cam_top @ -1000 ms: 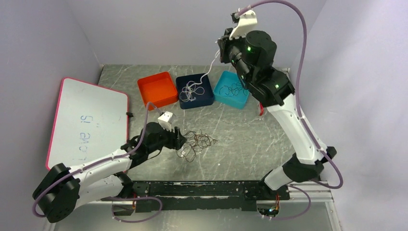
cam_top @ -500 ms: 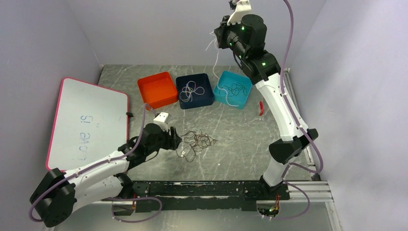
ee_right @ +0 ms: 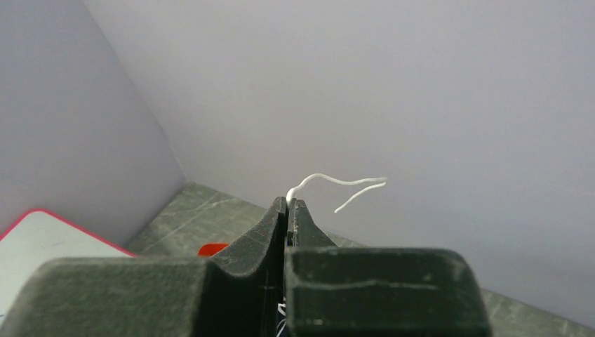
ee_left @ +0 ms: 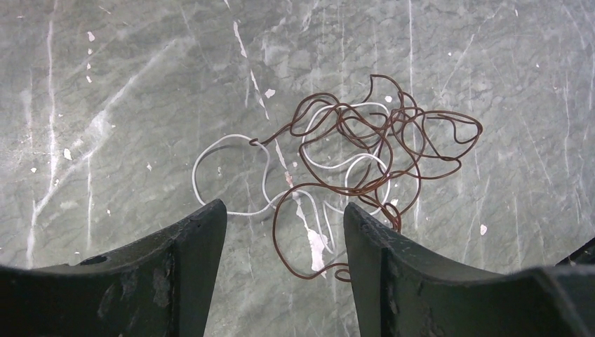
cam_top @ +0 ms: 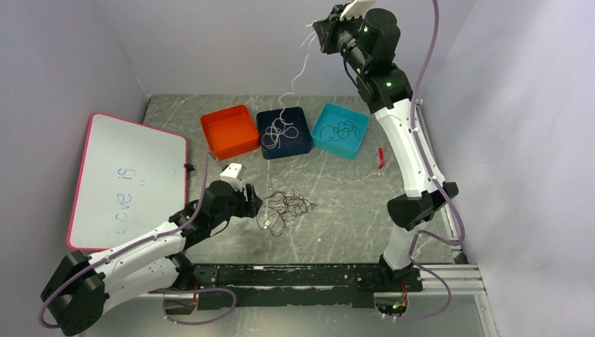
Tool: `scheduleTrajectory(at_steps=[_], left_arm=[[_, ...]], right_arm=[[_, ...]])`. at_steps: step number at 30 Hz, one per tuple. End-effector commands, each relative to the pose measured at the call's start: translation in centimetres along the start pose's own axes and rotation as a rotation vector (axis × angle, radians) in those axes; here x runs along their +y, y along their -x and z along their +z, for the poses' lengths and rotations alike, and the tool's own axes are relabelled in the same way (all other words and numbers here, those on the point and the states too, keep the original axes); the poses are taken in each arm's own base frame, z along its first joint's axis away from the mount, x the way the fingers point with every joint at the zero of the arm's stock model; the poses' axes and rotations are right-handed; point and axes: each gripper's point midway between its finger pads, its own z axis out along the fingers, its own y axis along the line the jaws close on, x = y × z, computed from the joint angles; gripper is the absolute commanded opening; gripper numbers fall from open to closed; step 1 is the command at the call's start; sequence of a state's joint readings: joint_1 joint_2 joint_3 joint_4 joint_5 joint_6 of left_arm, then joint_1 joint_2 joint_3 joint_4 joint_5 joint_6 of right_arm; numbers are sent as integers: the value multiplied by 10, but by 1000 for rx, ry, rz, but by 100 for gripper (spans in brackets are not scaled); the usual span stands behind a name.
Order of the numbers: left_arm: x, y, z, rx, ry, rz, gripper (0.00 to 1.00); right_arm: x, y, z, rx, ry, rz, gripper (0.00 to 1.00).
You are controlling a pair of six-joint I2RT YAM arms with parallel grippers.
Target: Untangle the cables
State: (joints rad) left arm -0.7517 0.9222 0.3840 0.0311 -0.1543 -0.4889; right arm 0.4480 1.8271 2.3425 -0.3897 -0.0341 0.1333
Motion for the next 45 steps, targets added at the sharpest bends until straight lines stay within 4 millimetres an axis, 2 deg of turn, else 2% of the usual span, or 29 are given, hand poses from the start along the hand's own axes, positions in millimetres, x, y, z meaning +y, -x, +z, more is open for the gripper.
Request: scheduleTrajectory(at_steps=[1, 7, 11, 16, 18, 19, 20, 21, 27, 36, 45], left_arm=[[0, 8, 0, -19, 19, -13, 67], [1, 6, 0, -17, 16, -15, 67], [0, 5, -1, -12, 11, -11, 68], [0, 5, -2, -19, 5, -22, 69], [-1, 5, -2, -17, 6, -22, 70], [0, 5, -2, -11, 10, -21, 70], [0, 5, -3, -5, 12, -19, 70], [-1, 6, -3, -6, 10, -15, 71], [-9, 15, -6, -2, -21, 24, 71], [-5, 18, -9, -10, 11, -2, 71], [-6, 19, -12, -14, 10, -19, 72]], right_arm=[[2, -45, 21, 73, 38, 30, 0], [-10, -111, 35, 176, 28, 53, 0], [-6, -145, 41, 245, 66, 67, 0], [-5, -200, 46, 374, 93, 97, 0], [-5, -221, 46, 433, 95, 118, 0], [-5, -226, 45, 451, 99, 129, 0], [-5, -246, 46, 490, 97, 143, 0], [-6, -258, 46, 512, 95, 155, 0], [-14, -313, 42, 603, 60, 196, 0], [-24, -374, 43, 714, 46, 175, 0], [-37, -431, 36, 818, 12, 145, 0]])
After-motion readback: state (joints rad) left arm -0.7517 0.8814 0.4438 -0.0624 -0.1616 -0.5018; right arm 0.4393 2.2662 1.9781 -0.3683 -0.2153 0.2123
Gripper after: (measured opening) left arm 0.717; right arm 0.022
